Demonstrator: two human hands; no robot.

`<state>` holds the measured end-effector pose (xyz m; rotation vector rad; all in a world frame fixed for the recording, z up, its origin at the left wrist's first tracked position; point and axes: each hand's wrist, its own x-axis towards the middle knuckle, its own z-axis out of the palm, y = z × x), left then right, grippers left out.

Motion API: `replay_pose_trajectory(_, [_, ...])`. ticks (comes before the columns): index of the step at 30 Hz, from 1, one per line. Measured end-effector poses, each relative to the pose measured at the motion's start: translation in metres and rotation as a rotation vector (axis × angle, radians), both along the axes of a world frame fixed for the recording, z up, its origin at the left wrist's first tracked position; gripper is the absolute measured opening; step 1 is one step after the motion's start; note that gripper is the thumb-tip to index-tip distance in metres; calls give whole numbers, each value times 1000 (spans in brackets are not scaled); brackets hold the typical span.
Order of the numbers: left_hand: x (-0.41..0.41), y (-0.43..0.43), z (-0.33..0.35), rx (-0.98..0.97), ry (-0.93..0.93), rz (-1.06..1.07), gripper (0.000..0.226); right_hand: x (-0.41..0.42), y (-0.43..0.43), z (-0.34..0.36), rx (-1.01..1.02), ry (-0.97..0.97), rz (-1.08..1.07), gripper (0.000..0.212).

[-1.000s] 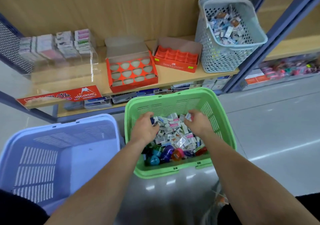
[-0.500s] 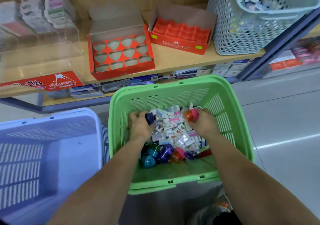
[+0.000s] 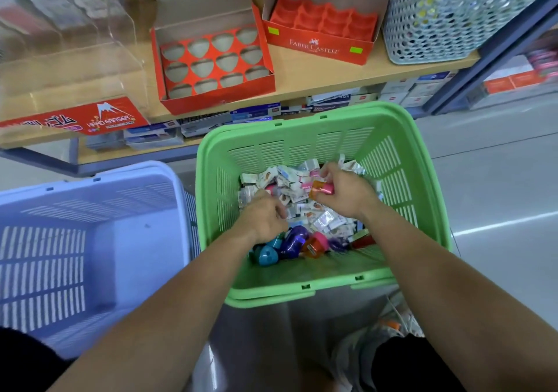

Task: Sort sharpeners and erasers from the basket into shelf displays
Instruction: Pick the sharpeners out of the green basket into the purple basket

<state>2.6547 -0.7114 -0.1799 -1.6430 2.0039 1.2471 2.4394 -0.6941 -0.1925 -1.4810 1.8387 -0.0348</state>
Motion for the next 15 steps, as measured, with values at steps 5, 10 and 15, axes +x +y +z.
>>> replay_pose_trajectory(5, [-2, 11, -12, 89, -152, -226, 41, 13, 25, -5, 235, -178, 212, 15])
replay_pose_trajectory(10, [1, 10, -15, 46, -180, -430, 56, 17, 32, -15, 306, -108, 402, 10])
replay_pose_trajectory(15, [-1, 7, -17, 69, -179, -386, 42, 18, 35, -30, 235, -53, 514, 49])
